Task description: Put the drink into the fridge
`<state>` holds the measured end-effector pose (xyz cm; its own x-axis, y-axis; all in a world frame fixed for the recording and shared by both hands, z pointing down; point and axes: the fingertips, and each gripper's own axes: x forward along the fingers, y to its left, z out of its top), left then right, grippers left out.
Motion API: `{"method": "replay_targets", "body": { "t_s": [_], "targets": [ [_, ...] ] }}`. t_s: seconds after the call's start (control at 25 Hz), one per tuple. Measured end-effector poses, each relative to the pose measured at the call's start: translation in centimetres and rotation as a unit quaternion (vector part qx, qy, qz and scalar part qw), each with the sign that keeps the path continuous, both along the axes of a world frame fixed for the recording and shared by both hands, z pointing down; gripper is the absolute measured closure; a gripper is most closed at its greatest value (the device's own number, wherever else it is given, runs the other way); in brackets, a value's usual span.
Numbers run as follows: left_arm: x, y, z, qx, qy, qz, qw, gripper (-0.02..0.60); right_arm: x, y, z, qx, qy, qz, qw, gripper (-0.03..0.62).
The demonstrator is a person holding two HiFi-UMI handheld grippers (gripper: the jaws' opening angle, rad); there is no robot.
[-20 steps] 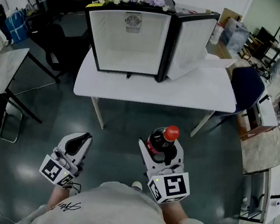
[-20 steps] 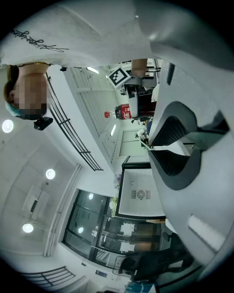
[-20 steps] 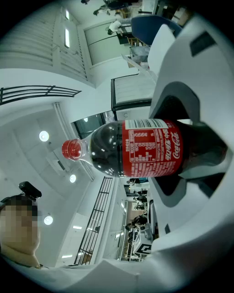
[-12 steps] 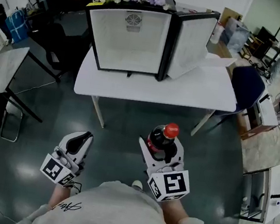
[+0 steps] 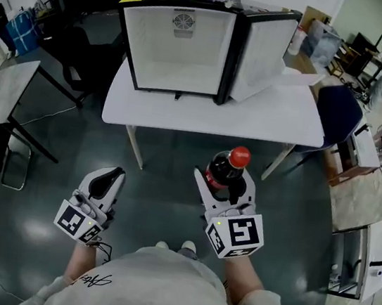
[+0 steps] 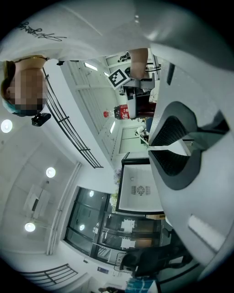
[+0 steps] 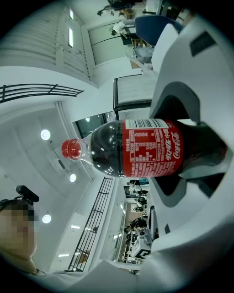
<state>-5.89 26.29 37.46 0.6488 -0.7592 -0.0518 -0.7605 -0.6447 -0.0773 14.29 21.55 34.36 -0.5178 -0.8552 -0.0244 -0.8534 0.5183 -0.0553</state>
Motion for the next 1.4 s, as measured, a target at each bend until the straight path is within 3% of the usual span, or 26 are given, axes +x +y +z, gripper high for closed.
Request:
{"method": "replay_targets", "body": {
  "t_s": [0.48,0.92,1.4],
  "targets": [
    [-2.6,-1.5,0.1,-0.007,0.002,-0.003,1.0,0.551,-1.8,-0.6,0.7,-0.008,0.009,0.02,1.0,0.287],
    [-4.0,-1.6,0.8,-0.006,-0.008,0.022,0.9997,0.551,-3.5,0.3,1.8,-0.009,0.008,0.052,0.999,0.287],
    [-4.7,-2.0,1.0,-0.002,0.001,0.025,0.9997,0.551,-4.6,0.4,1.3,0.0,-0.004,0.05,0.999,0.287]
  ]
}}
